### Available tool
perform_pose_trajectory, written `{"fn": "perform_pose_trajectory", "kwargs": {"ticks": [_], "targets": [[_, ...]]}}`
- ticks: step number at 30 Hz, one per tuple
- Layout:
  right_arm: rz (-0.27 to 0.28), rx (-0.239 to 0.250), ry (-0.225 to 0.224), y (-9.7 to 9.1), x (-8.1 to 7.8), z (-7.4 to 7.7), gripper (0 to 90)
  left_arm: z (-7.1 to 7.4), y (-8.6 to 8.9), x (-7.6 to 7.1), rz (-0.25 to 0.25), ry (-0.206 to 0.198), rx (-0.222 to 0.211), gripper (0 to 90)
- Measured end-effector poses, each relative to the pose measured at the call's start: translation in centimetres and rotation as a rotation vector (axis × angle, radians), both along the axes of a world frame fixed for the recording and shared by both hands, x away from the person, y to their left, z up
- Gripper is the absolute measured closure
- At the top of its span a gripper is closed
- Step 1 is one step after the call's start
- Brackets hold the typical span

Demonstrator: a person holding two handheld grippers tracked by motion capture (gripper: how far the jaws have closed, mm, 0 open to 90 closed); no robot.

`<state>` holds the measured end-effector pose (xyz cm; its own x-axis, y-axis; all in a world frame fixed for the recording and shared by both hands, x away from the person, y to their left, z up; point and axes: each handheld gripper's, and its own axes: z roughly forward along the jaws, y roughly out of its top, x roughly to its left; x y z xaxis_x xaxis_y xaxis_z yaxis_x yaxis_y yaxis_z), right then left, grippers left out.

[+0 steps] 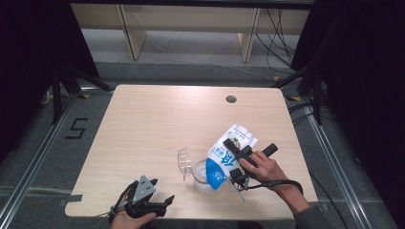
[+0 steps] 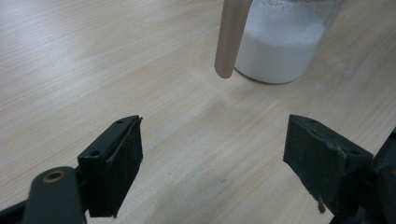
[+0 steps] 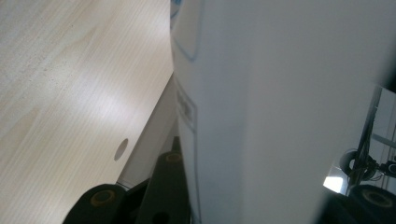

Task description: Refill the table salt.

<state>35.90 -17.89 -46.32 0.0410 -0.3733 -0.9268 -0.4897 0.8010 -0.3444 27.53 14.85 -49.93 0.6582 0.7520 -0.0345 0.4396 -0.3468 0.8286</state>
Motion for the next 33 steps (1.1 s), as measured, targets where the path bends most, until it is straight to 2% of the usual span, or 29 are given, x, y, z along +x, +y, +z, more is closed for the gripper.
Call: {"fn": "perform_pose_trajectory", "kwargs": {"ticks": [18,19,21,23,24,25,32,33], "targets": [[0.017,0.016,0.02,0.19,0.01,-0.16,77.7,0.0,-0.01,-0.03,0.004,0.005,-0.006,19.1],[-0.002,0.041,0.04,0.06,-0.09,-0.28,77.8,0.0,-0.01,-0.03,0.004,0.005,-0.006,19.0],[0.012,0.046,0.032,0.04,0.05,-0.27,77.7,-0.02,-0.04,-0.03,0.006,0.004,-0.01,19.1],[0.011,0.064,0.045,-0.04,0.08,-0.23,77.8,-0.01,-0.02,-0.03,0.003,0.006,-0.007,19.1],[-0.001,0.056,0.053,-0.01,0.04,-0.08,77.8,-0.01,-0.02,-0.03,0.004,0.006,-0.007,19.1],[0.008,0.079,0.066,-0.06,0.14,-0.15,77.8,-0.01,-0.02,-0.03,0.004,0.006,-0.007,19.1],[0.019,0.092,0.089,-0.06,0.24,0.04,77.9,0.01,0.02,-0.04,0.003,0.005,-0.003,19.1],[0.015,0.106,0.104,-0.09,0.26,-0.02,77.9,0.01,0.03,-0.03,0.003,0.005,-0.003,19.1]]}}
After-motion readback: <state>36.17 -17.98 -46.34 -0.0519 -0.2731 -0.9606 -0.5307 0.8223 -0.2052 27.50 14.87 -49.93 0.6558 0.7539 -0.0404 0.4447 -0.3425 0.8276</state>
